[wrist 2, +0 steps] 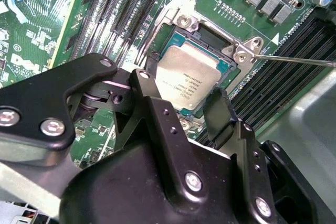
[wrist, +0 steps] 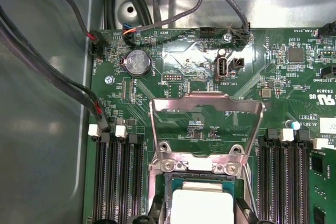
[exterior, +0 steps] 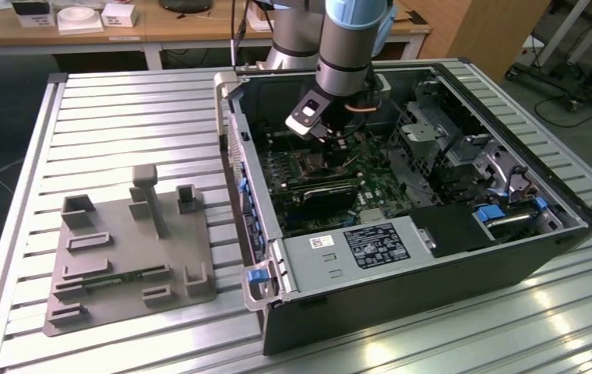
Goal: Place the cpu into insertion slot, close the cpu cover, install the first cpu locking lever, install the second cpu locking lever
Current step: 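Place the cpu into insertion slot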
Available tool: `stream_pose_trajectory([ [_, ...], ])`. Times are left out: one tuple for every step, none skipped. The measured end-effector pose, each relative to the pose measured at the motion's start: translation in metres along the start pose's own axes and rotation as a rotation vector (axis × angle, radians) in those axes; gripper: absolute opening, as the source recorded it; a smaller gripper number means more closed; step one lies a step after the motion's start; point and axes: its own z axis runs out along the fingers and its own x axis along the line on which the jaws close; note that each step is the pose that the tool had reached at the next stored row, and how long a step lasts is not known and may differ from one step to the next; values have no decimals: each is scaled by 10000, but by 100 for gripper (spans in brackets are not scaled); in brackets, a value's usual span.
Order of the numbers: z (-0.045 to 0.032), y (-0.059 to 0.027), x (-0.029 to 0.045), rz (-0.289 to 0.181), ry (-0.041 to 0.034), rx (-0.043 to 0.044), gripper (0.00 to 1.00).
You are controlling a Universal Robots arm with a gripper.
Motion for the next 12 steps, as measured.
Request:
stream_pose_trajectory([
  [0, 1, 0, 1, 0, 0, 62],
  [0, 4, 2, -2, 0, 0, 62],
  [0, 5, 3, -3, 0, 0, 62],
  [0, 5, 3, -3, 1, 0, 62],
  [1, 6, 3, -3, 1, 0, 62],
  [0, 6, 3, -4, 0, 0, 62],
  [0, 6, 3, -4, 1, 0, 62],
  [0, 6, 3, -4, 0, 0, 62],
  [0, 8, 6, -5, -1, 1, 62],
  [0, 8, 7, -6, -1, 1, 62],
  [0, 7, 7, -6, 0, 0, 62],
  [0, 7, 7, -5, 0, 0, 62],
])
